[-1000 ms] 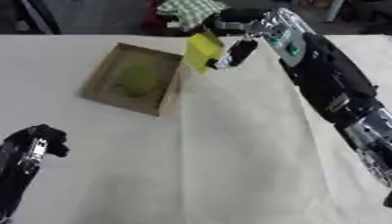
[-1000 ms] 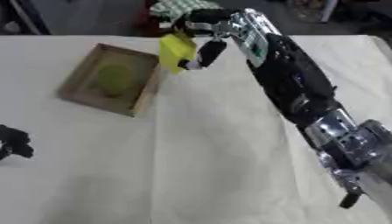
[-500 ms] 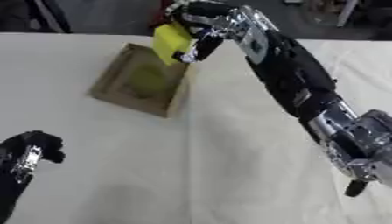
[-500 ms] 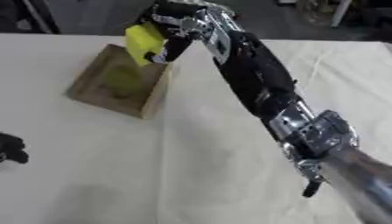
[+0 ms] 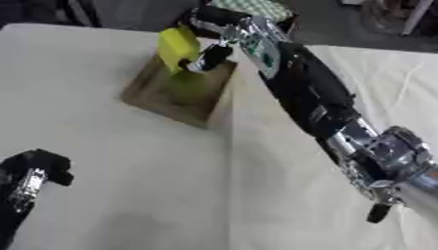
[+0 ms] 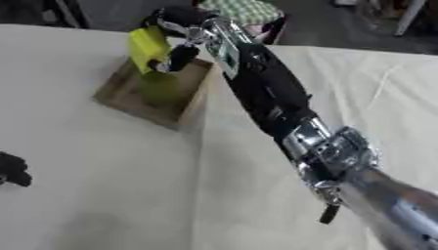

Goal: Pick up objects on the table and place them in the box.

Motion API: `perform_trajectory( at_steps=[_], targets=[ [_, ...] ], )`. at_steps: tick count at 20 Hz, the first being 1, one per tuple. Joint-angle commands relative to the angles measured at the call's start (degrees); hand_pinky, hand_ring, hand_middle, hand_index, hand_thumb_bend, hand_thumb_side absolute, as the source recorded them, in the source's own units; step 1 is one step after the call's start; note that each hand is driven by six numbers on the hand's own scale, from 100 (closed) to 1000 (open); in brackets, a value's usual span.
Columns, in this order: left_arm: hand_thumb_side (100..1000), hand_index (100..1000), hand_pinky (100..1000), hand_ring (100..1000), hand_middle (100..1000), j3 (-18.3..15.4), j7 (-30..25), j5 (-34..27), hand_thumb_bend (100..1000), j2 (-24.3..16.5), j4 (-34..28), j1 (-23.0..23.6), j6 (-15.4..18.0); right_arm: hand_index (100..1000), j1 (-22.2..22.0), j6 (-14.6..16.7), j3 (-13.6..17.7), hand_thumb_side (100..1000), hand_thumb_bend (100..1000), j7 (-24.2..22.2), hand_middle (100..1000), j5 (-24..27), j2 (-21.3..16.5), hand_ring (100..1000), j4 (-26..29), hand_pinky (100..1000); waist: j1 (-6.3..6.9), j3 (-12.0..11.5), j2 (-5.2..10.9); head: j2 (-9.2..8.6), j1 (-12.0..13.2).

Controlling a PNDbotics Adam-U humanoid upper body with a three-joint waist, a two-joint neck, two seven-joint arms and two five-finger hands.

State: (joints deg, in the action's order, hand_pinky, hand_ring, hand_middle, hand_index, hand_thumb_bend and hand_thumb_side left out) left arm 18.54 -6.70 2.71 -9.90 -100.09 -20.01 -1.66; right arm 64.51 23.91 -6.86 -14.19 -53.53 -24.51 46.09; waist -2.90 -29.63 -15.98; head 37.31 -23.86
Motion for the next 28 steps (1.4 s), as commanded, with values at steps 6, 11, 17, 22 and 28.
perform_trajectory(
  at_steps=[6, 11, 17, 22, 28],
  targets=[
    [742, 601, 543, 514, 509, 0.35, -0.79, -0.22, 100, -0.04, -1.4, -1.07, 0.12, 917, 1.04, -4.12, 0.82, 348, 100, 7.08, 750, -6.39, -0.48, 686, -3.55, 689, 0.15, -0.14, 0.72, -0.95, -0.42],
    [742, 601, 543, 515, 510, 0.35, -0.85, -0.19, 100, -0.06, -1.35, -1.09, 0.15, 991, 0.87, -5.66, 1.44, 356, 195, 6.23, 897, -8.29, -0.48, 743, -5.14, 727, 0.03, 0.1, 0.73, -1.2, -0.2],
    [742, 601, 544, 516, 510, 0.42, -0.99, -0.16, 100, -0.05, -1.31, -1.16, 0.22, 1000, 0.98, -5.62, 1.59, 366, 338, 6.28, 963, -6.75, -0.9, 776, -3.72, 748, -0.11, 0.54, 0.85, -1.36, 0.01],
    [743, 601, 545, 517, 511, 0.45, -1.05, -0.11, 100, -0.09, -1.23, -1.07, 0.24, 1000, 0.95, -4.75, 1.42, 390, 429, 6.9, 981, -4.21, -1.31, 816, -2.1, 772, -0.1, 0.88, 1.0, -1.44, 0.0],
    [743, 601, 545, 518, 511, 0.45, -1.06, -0.07, 100, -0.12, -1.16, -0.97, 0.26, 1000, 1.08, -4.01, 0.88, 401, 437, 7.65, 986, -2.23, -1.85, 847, -0.09, 794, -0.13, 1.41, 1.21, -1.44, 0.0]
  ],
)
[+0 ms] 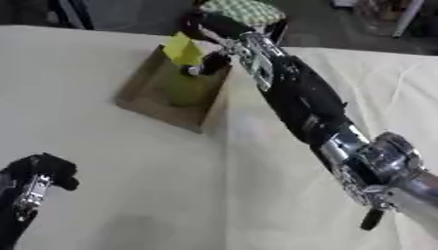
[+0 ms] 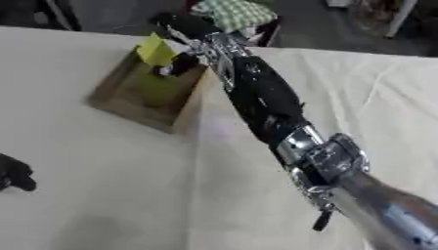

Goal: Pick up objects on the table and place them in the box.

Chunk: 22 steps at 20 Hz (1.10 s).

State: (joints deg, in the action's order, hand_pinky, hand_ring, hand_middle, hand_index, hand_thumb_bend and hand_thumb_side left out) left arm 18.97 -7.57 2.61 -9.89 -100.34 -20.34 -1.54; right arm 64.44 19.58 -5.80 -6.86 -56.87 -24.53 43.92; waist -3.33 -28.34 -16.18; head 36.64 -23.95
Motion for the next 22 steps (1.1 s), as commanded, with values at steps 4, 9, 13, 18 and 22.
perform_trajectory(
  at_steps=[4, 9, 13, 18, 22],
  targets=[
    [742, 601, 546, 518, 511, -0.07, -0.12, 0.03, 100, -0.23, -0.81, -0.36, 0.14, 991, 1.05, 1.13, -0.94, 412, 417, 0.47, 972, 3.0, -2.36, 838, 4.52, 786, 0.51, 1.17, 1.74, -0.59, 0.52],
    [741, 601, 545, 519, 512, -0.53, 0.32, 0.1, 100, -0.53, -0.66, 0.22, 0.17, 977, 0.38, 2.14, -2.67, 425, 355, 0.11, 926, 7.69, -3.7, 814, 10.11, 770, 1.02, 3.81, 2.5, -0.27, 2.02],
    [739, 600, 545, 519, 512, -1.16, 0.93, 0.23, 100, -0.92, -0.57, 0.81, 0.22, 968, -0.63, 2.58, -4.14, 420, 315, 0.27, 889, 11.64, -5.34, 786, 15.88, 749, 1.3, 6.26, 3.29, 0.33, 3.68],
    [736, 601, 546, 522, 514, -2.41, 2.1, 0.49, 100, -1.4, -0.43, 1.66, 0.25, 946, -3.29, 2.29, -4.82, 392, 245, 2.21, 830, 16.77, -8.13, 745, 22.84, 710, 1.67, 10.22, 4.5, 1.03, 6.09],
    [734, 603, 546, 525, 517, -3.78, 3.55, 0.81, 100, -1.9, -0.37, 2.36, 0.24, 925, -7.54, 1.01, -4.97, 357, 186, 3.93, 790, 20.83, -10.52, 720, 29.39, 686, 1.97, 13.29, 5.12, 1.84, 7.87]
  ],
)
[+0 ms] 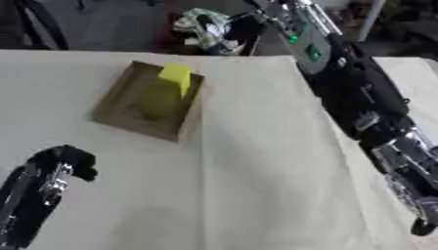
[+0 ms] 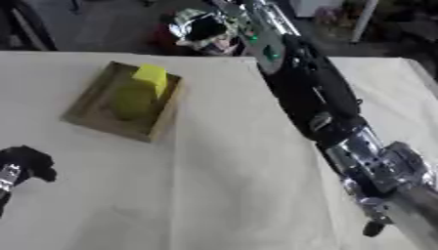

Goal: Pick up objects on the table and place them in the box.

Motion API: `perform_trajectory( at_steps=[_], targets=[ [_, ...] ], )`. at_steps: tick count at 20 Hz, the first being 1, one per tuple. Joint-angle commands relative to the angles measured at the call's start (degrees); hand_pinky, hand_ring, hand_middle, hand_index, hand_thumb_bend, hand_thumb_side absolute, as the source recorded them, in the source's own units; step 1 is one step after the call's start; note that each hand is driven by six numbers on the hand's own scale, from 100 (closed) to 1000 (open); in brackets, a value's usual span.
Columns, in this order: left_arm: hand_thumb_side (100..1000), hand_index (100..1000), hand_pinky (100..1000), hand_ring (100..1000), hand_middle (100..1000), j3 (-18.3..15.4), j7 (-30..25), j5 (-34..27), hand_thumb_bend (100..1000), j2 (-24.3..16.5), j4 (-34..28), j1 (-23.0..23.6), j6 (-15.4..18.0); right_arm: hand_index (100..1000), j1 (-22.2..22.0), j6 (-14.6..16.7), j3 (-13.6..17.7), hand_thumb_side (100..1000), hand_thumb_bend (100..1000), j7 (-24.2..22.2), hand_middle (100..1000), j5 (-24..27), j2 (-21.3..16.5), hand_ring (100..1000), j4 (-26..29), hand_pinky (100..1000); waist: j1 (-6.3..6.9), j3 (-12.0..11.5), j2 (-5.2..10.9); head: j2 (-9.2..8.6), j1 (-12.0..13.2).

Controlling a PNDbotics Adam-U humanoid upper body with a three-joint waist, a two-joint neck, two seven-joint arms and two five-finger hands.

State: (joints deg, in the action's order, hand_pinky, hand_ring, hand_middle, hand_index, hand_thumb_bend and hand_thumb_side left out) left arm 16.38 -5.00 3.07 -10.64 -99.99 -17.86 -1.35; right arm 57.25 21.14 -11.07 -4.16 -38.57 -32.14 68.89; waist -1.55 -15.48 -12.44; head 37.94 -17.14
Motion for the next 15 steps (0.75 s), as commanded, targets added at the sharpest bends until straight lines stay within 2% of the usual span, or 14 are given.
perform_trajectory(
  at_steps=[1, 5, 7, 11, 15],
  targets=[
    [733, 603, 546, 526, 517, -1.55, 1.37, 0.41, 100, -1.29, -0.71, 0.1, 0.05, 919, -1.58, -0.92, 0.41, 356, 176, 1.77, 779, 3.55, -3.46, 714, 6.08, 681, 0.24, 1.07, 1.5, 0.8, 1.4],
    [731, 604, 546, 530, 521, -3.15, 3.13, 0.64, 100, -1.87, -0.73, 0.98, -0.02, 876, -7.27, -3.07, 2.14, 327, 100, 5.03, 724, 7.46, -5.53, 677, 12.42, 653, 0.46, 3.71, 1.91, 1.98, 2.87],
    [731, 605, 547, 532, 523, -3.89, 3.96, 0.73, 100, -2.02, -0.8, 1.33, -0.04, 854, -10.19, -4.56, 3.69, 316, 100, 6.82, 690, 9.28, -5.84, 656, 15.39, 640, 0.52, 4.83, 2.06, 2.42, 3.41],
    [731, 608, 548, 539, 531, -5.26, 5.36, 1.03, 100, -2.48, -0.88, 2.25, -0.02, 815, -16.09, -8.01, 6.2, 308, 100, 10.24, 644, 12.92, -4.46, 629, 21.3, 624, 0.59, 7.44, 2.26, 3.06, 5.39],
    [733, 614, 551, 548, 542, -6.34, 6.24, 1.49, 100, -2.84, -0.93, 2.89, 0.15, 821, -22.68, -9.44, 7.15, 318, 100, 11.94, 637, 16.98, -2.77, 619, 27.89, 613, 0.5, 9.29, 2.37, 3.84, 7.02]
  ],
)
